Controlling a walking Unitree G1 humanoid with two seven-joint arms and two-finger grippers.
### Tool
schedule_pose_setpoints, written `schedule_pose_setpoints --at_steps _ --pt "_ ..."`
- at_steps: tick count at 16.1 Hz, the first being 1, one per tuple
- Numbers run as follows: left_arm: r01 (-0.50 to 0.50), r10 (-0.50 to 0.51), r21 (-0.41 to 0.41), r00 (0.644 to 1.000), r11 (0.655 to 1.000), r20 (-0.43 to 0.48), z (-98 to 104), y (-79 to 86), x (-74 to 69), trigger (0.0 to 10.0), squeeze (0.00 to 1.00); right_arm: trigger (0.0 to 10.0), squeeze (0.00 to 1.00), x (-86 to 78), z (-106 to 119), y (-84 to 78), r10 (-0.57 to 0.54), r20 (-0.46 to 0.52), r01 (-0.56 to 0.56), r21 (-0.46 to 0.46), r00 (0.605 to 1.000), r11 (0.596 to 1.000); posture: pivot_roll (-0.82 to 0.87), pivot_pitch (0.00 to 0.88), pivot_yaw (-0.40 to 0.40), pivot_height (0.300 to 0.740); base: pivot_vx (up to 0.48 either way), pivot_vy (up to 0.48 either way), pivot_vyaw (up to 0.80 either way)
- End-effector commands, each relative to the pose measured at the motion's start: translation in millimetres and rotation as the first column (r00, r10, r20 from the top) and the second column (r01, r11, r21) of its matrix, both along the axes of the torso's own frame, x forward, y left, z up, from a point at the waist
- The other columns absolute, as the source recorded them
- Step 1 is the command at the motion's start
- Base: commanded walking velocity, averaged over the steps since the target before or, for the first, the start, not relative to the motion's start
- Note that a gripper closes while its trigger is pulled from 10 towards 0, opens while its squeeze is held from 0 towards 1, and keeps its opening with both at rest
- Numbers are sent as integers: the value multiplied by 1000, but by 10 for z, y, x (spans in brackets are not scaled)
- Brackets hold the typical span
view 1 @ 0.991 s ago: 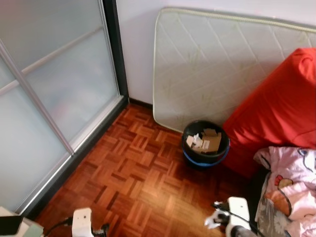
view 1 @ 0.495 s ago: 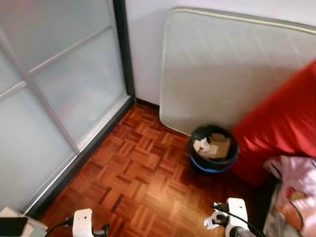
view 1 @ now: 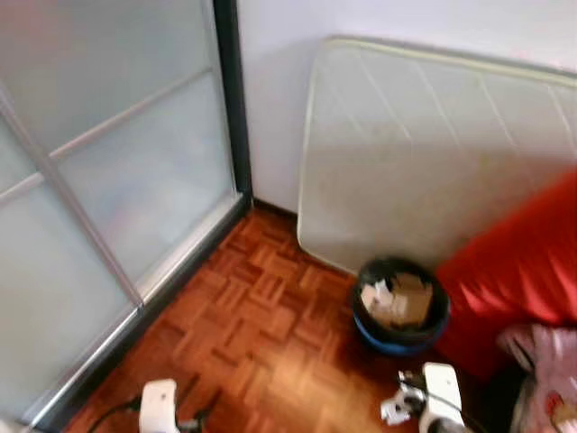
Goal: Clean up the room
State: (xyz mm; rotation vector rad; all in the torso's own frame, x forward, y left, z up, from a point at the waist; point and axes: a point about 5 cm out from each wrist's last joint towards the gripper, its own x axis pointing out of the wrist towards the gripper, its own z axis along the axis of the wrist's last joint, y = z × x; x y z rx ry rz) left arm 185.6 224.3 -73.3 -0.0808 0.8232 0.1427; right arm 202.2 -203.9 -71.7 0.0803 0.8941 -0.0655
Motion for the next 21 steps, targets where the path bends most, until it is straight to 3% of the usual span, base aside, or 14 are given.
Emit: schedule_pose_setpoints --at_steps 1,6,15,19,21 --pt "-18 18 9 999 1000 -28 -25 66 -75 10000 0 10000 0 -38 -32 62 -8 -13 9 21 1000 1000 152 71 -11 740 428 0 0" --pt "-14 14 10 1000 1000 -28 -23 63 -70 10000 0 10000 0 -44 -36 59 -19 -22 19 26 1000 999 153 74 -12 740 327 0 0" --pt "-11 11 12 1000 1000 -27 -22 65 -68 10000 0 10000 0 -44 -38 62 -10 -29 11 26 1000 1000 154 77 -12 740 328 0 -785" --pt "-11 12 13 1000 1000 -27 -21 66 -67 10000 0 10000 0 -21 -21 66 20 -7 -20 19 1000 1000 154 80 -12 740 329 0 0" --pt "-12 12 13 1000 1000 -27 -21 66 -66 10000 0 10000 0 -9 -13 71 47 2 -47 15 999 999 154 81 -12 740 298 0 800"
